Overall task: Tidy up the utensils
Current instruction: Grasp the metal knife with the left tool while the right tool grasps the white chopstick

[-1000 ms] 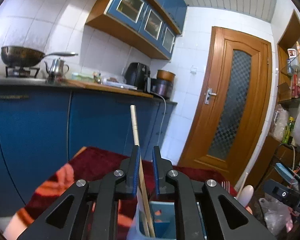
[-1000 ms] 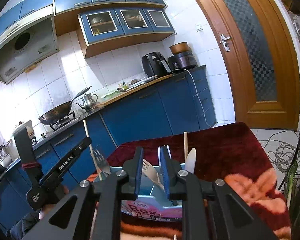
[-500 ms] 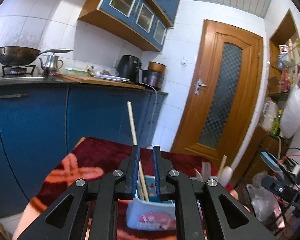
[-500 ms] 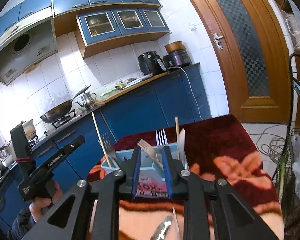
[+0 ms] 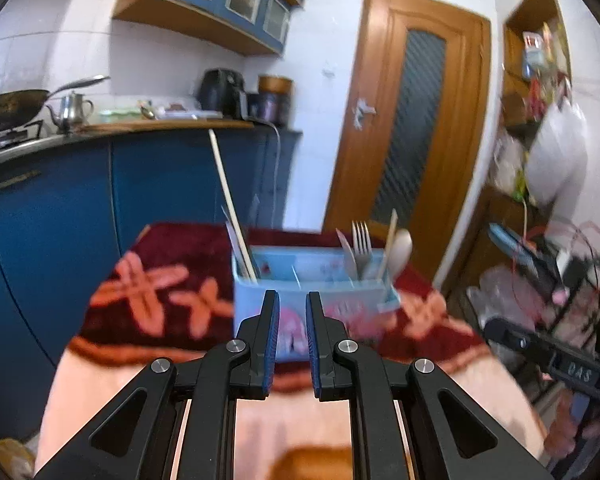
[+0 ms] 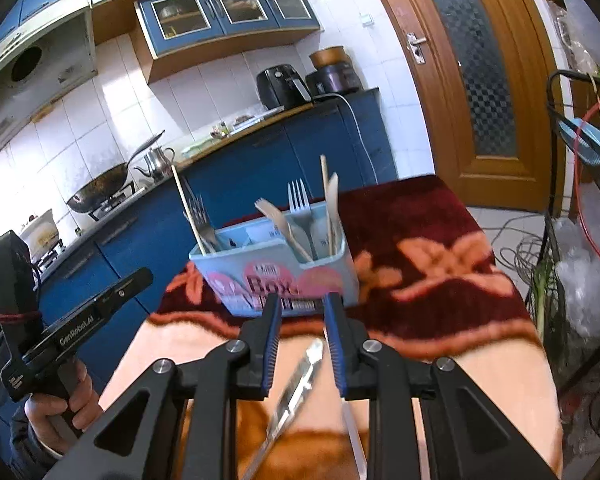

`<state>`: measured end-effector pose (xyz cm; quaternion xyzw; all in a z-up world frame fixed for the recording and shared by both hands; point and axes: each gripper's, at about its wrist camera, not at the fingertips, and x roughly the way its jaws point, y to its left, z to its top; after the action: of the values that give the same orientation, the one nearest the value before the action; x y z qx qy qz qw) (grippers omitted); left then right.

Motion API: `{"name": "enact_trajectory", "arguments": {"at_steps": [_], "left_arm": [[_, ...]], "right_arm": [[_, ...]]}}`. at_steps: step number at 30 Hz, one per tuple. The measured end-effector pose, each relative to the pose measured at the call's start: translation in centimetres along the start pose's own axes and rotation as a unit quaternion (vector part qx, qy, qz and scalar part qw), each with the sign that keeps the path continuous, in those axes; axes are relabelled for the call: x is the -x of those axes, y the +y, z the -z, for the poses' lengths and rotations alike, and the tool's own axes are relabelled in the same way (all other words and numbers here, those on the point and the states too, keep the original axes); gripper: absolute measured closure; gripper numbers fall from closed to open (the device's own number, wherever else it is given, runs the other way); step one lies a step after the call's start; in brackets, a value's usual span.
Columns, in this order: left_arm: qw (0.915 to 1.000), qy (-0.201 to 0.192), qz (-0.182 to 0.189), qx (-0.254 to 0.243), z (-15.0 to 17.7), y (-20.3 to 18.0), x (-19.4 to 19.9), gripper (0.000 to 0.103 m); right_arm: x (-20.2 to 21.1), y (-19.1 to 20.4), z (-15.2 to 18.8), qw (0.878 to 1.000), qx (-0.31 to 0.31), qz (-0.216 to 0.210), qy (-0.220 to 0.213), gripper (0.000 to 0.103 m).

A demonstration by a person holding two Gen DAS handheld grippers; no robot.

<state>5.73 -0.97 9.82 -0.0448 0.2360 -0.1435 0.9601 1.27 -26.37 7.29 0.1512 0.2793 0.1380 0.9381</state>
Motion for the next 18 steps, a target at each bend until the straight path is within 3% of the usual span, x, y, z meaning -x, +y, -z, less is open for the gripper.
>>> {"name": "enact_trajectory", "arguments": {"at_steps": [8,18], "left_arm": [[0.9973,0.07,0.022,0.0,3.0,-2.3,-0.6,0.09],[0.9889,0.143,0.032,-0.026,5.6,-5.3,-4.2,0.09]], "right_arm": [[1.4,-1.7,2.7,1.0,-0.014,0.007,0.013,0.074],[2.5,-4.3,4.5,0.999,-0.011,0.044,0.002,0.068]]}}
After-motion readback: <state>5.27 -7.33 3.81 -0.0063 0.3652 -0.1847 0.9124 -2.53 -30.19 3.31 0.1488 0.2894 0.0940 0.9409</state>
